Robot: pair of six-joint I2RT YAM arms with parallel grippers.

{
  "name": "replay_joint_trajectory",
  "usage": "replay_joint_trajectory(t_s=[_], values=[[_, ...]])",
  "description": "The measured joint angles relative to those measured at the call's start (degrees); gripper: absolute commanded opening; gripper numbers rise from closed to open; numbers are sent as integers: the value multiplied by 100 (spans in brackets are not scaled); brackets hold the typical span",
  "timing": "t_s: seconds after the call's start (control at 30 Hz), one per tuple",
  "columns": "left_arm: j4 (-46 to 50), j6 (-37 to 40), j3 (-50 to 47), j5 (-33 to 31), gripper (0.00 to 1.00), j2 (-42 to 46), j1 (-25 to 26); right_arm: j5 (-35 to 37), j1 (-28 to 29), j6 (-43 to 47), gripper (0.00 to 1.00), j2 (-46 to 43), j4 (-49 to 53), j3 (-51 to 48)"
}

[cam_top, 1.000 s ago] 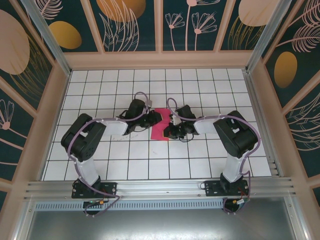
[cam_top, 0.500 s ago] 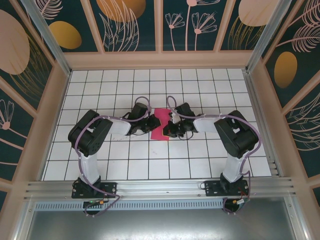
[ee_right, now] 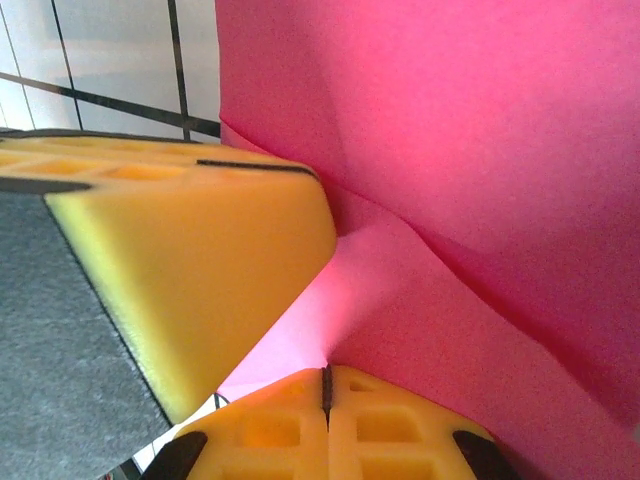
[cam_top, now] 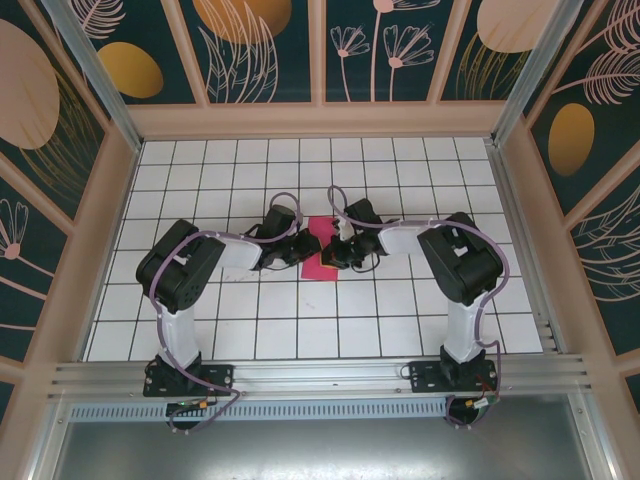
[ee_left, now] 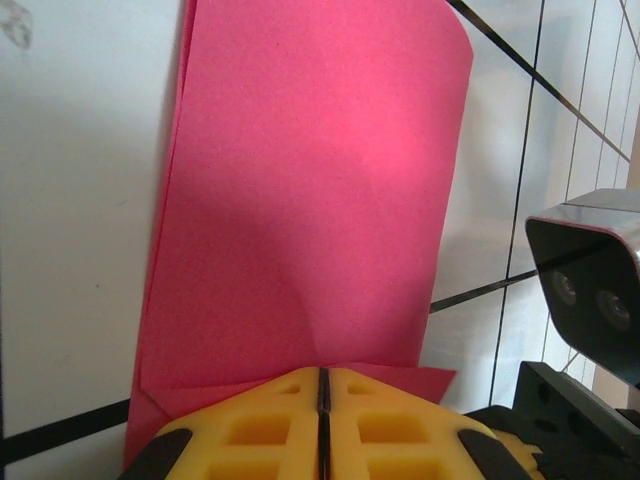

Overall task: Fold a paper plane with a square sheet of paper (pick it up from the middle)
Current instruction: Fold the triangle a second time at the center of the table.

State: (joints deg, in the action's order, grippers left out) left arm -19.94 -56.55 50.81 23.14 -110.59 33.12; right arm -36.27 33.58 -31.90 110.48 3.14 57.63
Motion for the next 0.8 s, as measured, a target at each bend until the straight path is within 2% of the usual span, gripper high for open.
replay_joint_trajectory(t_s=[0.33, 0.8], values=[[22, 9, 11, -22, 8, -7, 0, 57, 55, 195, 3, -221, 271, -151], [26, -11, 20, -17, 8, -17, 0, -197, -20, 13, 5, -890, 35, -1158]])
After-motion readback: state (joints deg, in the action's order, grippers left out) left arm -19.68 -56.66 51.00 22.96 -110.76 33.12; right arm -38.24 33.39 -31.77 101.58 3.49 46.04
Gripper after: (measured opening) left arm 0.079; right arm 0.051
